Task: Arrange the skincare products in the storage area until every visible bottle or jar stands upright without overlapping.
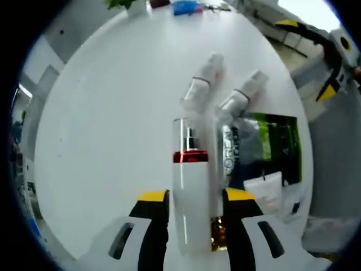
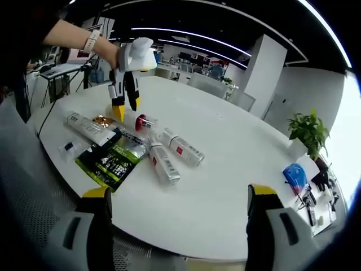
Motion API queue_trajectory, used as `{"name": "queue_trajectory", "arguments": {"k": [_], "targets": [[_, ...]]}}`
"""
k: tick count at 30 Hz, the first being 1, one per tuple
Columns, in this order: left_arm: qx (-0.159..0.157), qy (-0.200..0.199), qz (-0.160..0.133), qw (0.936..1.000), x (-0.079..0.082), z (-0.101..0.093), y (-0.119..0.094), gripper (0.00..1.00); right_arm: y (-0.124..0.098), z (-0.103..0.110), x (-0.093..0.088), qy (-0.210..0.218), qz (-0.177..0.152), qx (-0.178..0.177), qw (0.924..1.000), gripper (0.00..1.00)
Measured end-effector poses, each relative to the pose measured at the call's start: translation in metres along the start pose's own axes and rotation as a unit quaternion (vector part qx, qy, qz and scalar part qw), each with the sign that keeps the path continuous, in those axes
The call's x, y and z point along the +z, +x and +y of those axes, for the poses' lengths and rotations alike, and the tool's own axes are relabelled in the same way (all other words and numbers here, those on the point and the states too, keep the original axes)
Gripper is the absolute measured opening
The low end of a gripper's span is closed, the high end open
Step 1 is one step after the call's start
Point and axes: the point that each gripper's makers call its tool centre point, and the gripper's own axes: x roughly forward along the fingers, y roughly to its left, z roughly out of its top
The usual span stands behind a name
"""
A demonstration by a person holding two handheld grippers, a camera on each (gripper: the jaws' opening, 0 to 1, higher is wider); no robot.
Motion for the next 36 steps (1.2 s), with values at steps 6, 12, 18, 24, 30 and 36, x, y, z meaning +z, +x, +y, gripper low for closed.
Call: {"name": "queue_trajectory", "arguments": {"k": [6,12,18,24,30,36], "targets": [[-0.013,-0.002,0.015,0.9998,-0.002,0.0,0.012,0.32,0.0,0.0,-0.001,-0.001,0.003,0.0,1.0,1.0],[-0.018,0.004,0.02,0.9996,-0.001,0.003,0.017,0.31,0.001,0.0,-0.002,-0.001,0.005,0.002,1.0,1.0],[-0.013,0.023,0.038,0.9989,-0.001,0.004,0.018,0.27,0.001,0.0,-0.002,-0.002,0.005,0.002,1.0,1.0],[-0.02,0.032,0.056,0.9977,-0.003,0.005,0.018,0.27,0.001,0.001,-0.002,-0.001,0.005,0.003,1.0,1.0],[-0.01,0.023,0.053,0.9983,-0.003,0.006,0.018,0.25,0.001,0.001,-0.003,-0.002,0.008,0.004,1.0,1.0],[0.001,0.024,0.047,0.9986,-0.003,0.005,0.017,0.24,0.001,0.002,-0.003,-0.003,0.009,0.006,0.9999,1.0]]}}
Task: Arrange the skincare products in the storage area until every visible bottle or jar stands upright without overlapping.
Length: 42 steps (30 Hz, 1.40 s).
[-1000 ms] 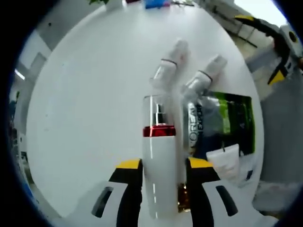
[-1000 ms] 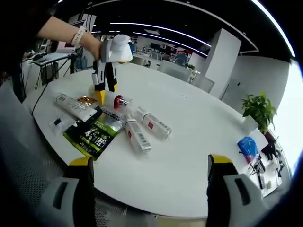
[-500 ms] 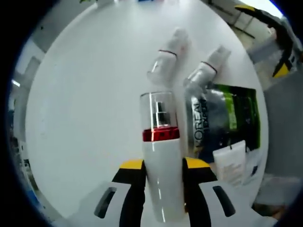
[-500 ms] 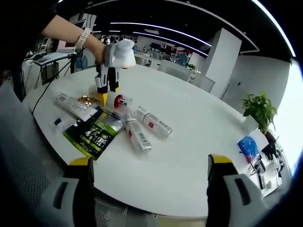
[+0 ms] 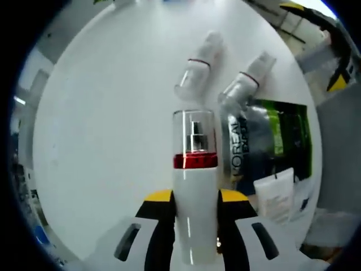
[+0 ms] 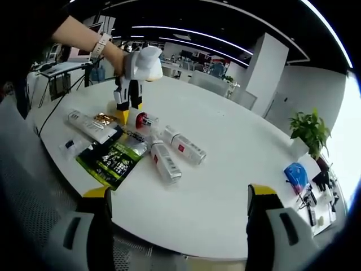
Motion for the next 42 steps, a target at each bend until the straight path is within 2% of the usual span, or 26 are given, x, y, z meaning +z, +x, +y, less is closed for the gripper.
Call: {"name": "queue_trajectory", "arguments": {"k": [6,10,12,15,16,21,30,33,35,37,39,42], "targets": [[0.007,-0.019,-0.02,0.9996,-0.004,-0.002,-0.004,0.23,0.0,0.001,0.001,0.003,-0.004,0.003,1.0,1.0],[0.019,-0.049,-0.057,0.997,-0.003,0.001,-0.01,0.23,0.0,0.002,0.001,0.003,-0.004,0.005,1.0,1.0],[0.023,-0.051,-0.061,0.9965,-0.005,0.001,-0.014,0.23,0.0,0.003,0.002,0.003,-0.004,0.006,1.0,1.0],[0.024,-0.088,-0.093,0.9915,-0.004,0.0,-0.02,0.23,-0.001,0.003,0.002,0.003,-0.005,0.007,1.0,1.0],[0.019,-0.093,-0.097,0.9907,-0.004,-0.002,-0.022,0.23,-0.001,0.003,0.002,0.004,-0.006,0.007,0.9999,1.0],[0.038,-0.106,-0.119,0.9865,-0.008,-0.004,-0.029,0.23,-0.001,0.003,0.003,0.005,-0.008,0.008,0.9999,1.0],[0.071,-0.167,-0.197,0.9635,-0.005,-0.004,-0.053,0.23,-0.002,0.006,0.003,0.002,-0.005,0.017,0.9998,1.0],[0.082,-0.173,-0.211,0.9584,-0.005,-0.005,-0.061,0.23,-0.001,0.012,-0.003,-0.012,0.013,0.031,0.9993,1.0],[0.091,-0.178,-0.224,0.9538,-0.005,-0.006,-0.068,0.23,-0.004,0.011,0.0,-0.014,0.007,0.031,0.9994,1.0],[0.09,-0.183,-0.227,0.9522,-0.006,-0.009,-0.072,0.24,-0.005,0.009,0.003,-0.015,0.003,0.029,0.9995,1.0],[0.095,-0.183,-0.233,0.9503,-0.007,-0.012,-0.075,0.23,-0.004,0.008,0.002,-0.019,0.015,0.036,0.9991,1.0],[0.109,-0.189,-0.241,0.9457,-0.011,-0.012,-0.08,0.23,-0.002,-0.001,0.011,-0.023,0.006,0.033,0.9992,1.0]]}}
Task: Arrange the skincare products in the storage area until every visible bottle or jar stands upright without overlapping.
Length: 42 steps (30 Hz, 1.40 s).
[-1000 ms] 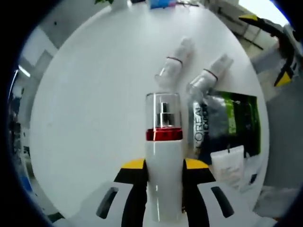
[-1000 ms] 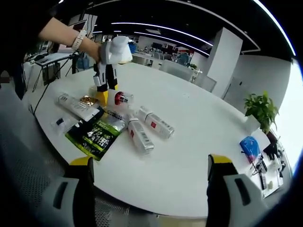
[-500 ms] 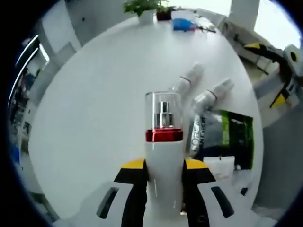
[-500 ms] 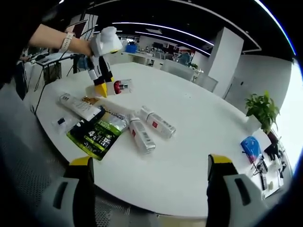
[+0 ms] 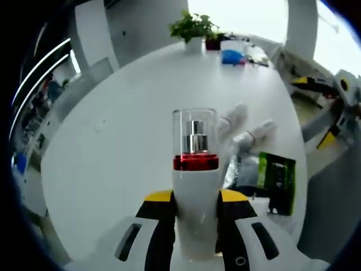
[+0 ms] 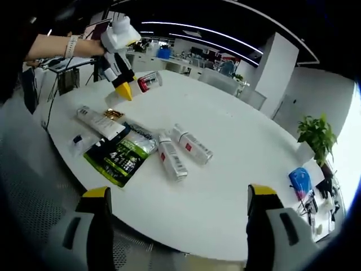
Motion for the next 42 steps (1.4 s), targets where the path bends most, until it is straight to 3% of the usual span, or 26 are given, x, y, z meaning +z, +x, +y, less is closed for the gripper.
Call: {"name": "queue_trajectory", "arguments": {"k": [7,10,16,19,23,24,25,28,34,39,41,42], "targets": [[0.015,-0.027,-0.042,0.9986,0.007,0.002,-0.015,0.24,0.006,-0.01,0.023,0.031,-0.031,0.025,0.9987,1.0],[0.022,-0.03,-0.056,0.9977,0.012,-0.001,-0.021,0.24,0.01,-0.006,0.036,0.079,-0.046,0.062,0.9939,0.99],[0.032,-0.042,-0.09,0.9945,0.025,-0.011,-0.031,0.24,0.008,-0.021,0.064,0.11,-0.081,0.086,0.9869,0.99],[0.029,-0.049,-0.108,0.9925,0.032,-0.018,-0.034,0.24,0.008,-0.024,0.08,0.14,-0.104,0.106,0.979,0.99],[0.025,-0.062,-0.125,0.9899,0.039,-0.026,-0.033,0.24,0.006,-0.024,0.101,0.185,-0.141,0.137,0.963,0.98],[0.023,-0.064,-0.129,0.9893,0.041,-0.03,-0.033,0.24,0.005,-0.021,0.107,0.2,-0.152,0.155,0.9556,0.94],[0.021,-0.064,-0.133,0.9888,0.042,-0.034,-0.033,0.24,0.005,-0.021,0.109,0.204,-0.153,0.156,0.9543,0.91],[0.018,-0.069,-0.143,0.9871,0.048,-0.042,-0.034,0.24,0.004,-0.022,0.12,0.237,-0.179,0.166,0.9405,0.85],[0.01,-0.089,-0.17,0.9814,0.056,-0.058,-0.036,0.24,-0.005,-0.018,0.144,0.306,-0.222,0.215,0.9007,0.83],[0.005,-0.09,-0.178,0.9798,0.062,-0.067,-0.036,0.24,-0.006,-0.016,0.153,0.306,-0.228,0.227,0.8958,0.83],[0.002,-0.094,-0.183,0.9787,0.066,-0.071,-0.037,0.24,-0.008,-0.016,0.159,0.309,-0.241,0.235,0.8893,0.82],[0.002,-0.095,-0.189,0.9774,0.07,-0.073,-0.038,0.24,-0.01,-0.017,0.164,0.317,-0.247,0.244,0.8826,0.81]]}}
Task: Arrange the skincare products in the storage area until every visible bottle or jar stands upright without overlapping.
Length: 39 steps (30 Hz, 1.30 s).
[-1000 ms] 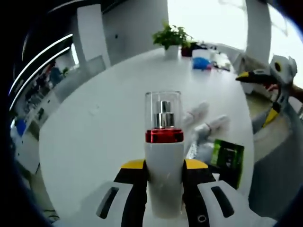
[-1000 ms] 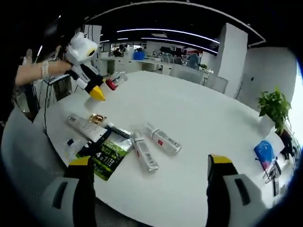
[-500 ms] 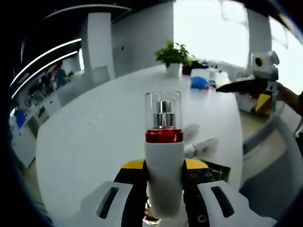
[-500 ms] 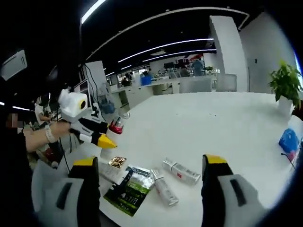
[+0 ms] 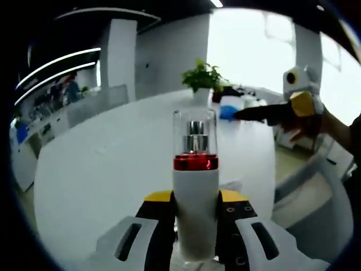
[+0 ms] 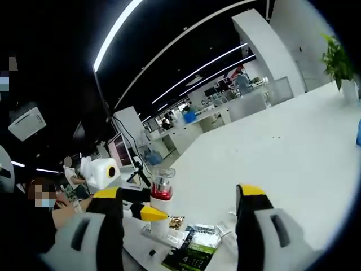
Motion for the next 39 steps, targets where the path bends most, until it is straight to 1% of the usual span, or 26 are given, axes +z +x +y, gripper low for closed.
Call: {"name": "queue_trajectory", "arguments": {"k": [4,8,10,14,16,17,19,21,23,25,26,29,30,31,33,34,37,39], "targets": [[-0.004,-0.007,-0.013,0.9999,0.007,-0.008,0.001,0.24,0.002,0.002,0.009,0.006,-0.013,0.01,0.9998,0.8],[-0.007,-0.015,-0.019,0.9997,0.01,-0.016,0.005,0.24,0.003,0.011,0.013,0.015,-0.017,0.037,0.999,0.75],[-0.008,-0.018,-0.018,0.9996,0.008,-0.018,0.007,0.24,0.003,0.015,0.011,0.015,-0.013,0.049,0.9986,0.73],[-0.011,-0.02,-0.017,0.9996,0.007,-0.022,0.008,0.24,0.002,0.018,0.008,0.023,-0.01,0.063,0.9977,0.73],[-0.012,-0.025,-0.019,0.9994,0.006,-0.023,0.009,0.24,0.001,0.025,0.008,0.023,-0.017,0.087,0.9958,0.73],[-0.013,-0.026,-0.019,0.9994,0.006,-0.024,0.009,0.24,0.001,0.025,0.005,0.032,-0.011,0.086,0.9957,0.73],[-0.015,-0.024,-0.018,0.9994,0.005,-0.027,0.011,0.24,0.003,0.023,0.002,0.028,-0.009,0.085,0.996,0.7],[-0.019,-0.021,-0.016,0.9995,0.005,-0.03,0.013,0.24,0.006,0.017,-0.004,0.019,0.001,0.079,0.9967,0.67],[-0.024,-0.024,-0.018,0.9993,0.005,-0.033,0.014,0.24,0.007,0.016,-0.006,0.018,0.002,0.079,0.9967,0.65],[-0.026,-0.027,-0.02,0.9991,0.006,-0.036,0.015,0.24,0.009,0.014,-0.009,0.022,0.007,0.087,0.9959,0.64],[-0.029,-0.026,-0.021,0.999,0.006,-0.038,0.015,0.24,0.01,0.013,-0.011,0.025,0.011,0.092,0.9954,0.61],[-0.042,-0.019,-0.02,0.9988,0.005,-0.047,0.017,0.24,0.011,0.013,-0.015,0.026,0.016,0.11,0.9935,0.58],[-0.044,-0.018,-0.019,0.9987,0.005,-0.049,0.018,0.24,0.011,0.017,-0.016,0.018,0.014,0.129,0.9914,0.58],[-0.047,-0.016,-0.019,0.9986,0.005,-0.051,0.019,0.24,0.011,0.017,-0.017,0.018,0.018,0.13,0.9912,0.58],[-0.053,-0.014,-0.017,0.9984,0.005,-0.054,0.021,0.24,0.011,0.014,-0.019,-0.004,0.021,0.128,0.9915,0.58],[-0.055,-0.012,-0.016,0.9983,0.005,-0.055,0.022,0.24,0.011,0.012,-0.024,-0.007,0.034,0.129,0.991,0.56],[-0.067,-0.008,-0.017,0.9976,0.005,-0.06,0.024,0.24,0.01,0.008,-0.025,-0.006,0.035,0.133,0.9904,0.49],[-0.077,-0.008,-0.018,0.9968,0.005,-0.064,0.027,0.24,0.008,0.004,-0.024,0.01,0.032,0.136,0.9902,0.43]]}}
